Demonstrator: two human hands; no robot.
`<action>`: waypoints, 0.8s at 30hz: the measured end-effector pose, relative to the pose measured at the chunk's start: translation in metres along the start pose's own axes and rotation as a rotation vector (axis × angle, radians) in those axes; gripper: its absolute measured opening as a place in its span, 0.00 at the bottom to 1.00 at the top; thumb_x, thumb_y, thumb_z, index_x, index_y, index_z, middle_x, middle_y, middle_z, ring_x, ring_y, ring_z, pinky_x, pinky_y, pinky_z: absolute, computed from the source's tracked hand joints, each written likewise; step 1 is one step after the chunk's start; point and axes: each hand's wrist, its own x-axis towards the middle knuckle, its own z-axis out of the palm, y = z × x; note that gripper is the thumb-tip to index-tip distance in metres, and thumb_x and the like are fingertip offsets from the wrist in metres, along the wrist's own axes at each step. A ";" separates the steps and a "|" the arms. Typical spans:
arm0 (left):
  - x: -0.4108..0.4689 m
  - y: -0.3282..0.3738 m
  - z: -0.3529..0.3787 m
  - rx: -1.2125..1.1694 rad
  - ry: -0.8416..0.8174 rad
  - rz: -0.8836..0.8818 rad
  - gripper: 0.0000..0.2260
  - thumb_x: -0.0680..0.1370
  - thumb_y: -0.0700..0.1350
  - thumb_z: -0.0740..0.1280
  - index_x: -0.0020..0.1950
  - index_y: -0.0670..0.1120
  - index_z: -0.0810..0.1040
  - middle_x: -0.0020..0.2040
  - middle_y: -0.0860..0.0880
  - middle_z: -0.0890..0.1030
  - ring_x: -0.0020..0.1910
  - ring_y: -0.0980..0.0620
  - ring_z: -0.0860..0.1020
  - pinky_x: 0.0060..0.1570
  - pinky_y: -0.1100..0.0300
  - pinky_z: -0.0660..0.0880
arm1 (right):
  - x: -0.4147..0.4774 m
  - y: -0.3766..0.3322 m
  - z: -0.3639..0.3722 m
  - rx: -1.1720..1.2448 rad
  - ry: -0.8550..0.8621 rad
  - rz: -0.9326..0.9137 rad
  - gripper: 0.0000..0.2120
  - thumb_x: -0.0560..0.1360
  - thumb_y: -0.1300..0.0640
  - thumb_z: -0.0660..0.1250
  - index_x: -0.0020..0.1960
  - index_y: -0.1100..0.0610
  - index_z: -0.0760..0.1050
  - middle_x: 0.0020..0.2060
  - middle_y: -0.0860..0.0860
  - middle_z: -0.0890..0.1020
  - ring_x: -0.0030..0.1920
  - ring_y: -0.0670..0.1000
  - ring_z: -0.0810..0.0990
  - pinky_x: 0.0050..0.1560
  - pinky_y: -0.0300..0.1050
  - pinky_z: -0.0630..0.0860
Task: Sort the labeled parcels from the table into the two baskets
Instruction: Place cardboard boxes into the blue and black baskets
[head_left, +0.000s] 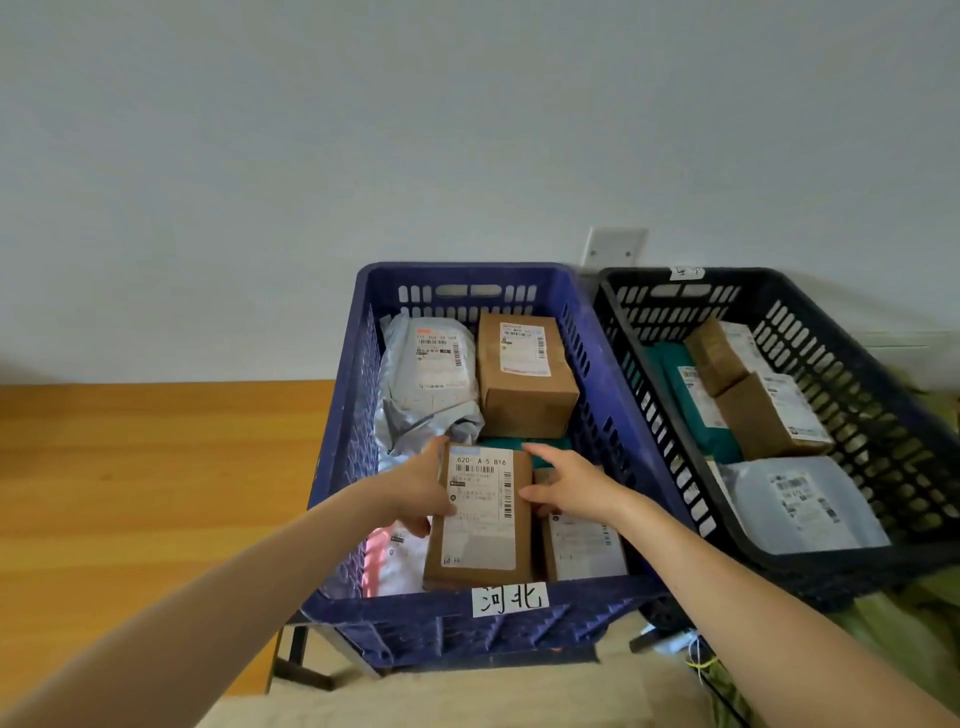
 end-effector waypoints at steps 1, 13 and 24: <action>0.002 -0.002 0.000 0.000 -0.003 -0.016 0.43 0.75 0.32 0.67 0.77 0.57 0.44 0.49 0.50 0.74 0.42 0.50 0.81 0.34 0.56 0.82 | 0.000 0.002 0.000 -0.062 -0.001 -0.005 0.34 0.76 0.57 0.69 0.77 0.50 0.56 0.55 0.52 0.80 0.47 0.48 0.82 0.48 0.42 0.79; 0.013 -0.013 0.013 -0.057 -0.049 -0.056 0.44 0.75 0.32 0.69 0.77 0.59 0.45 0.48 0.49 0.76 0.40 0.48 0.82 0.35 0.53 0.82 | 0.008 0.019 0.003 -0.441 0.031 -0.113 0.38 0.73 0.46 0.71 0.77 0.46 0.56 0.70 0.49 0.61 0.71 0.52 0.58 0.70 0.51 0.61; 0.016 -0.012 0.026 -0.078 -0.046 -0.089 0.45 0.71 0.36 0.74 0.76 0.54 0.48 0.51 0.48 0.78 0.43 0.46 0.82 0.36 0.49 0.82 | 0.012 0.021 0.009 -0.741 -0.133 -0.086 0.47 0.72 0.43 0.71 0.77 0.38 0.40 0.78 0.51 0.44 0.77 0.55 0.40 0.75 0.56 0.42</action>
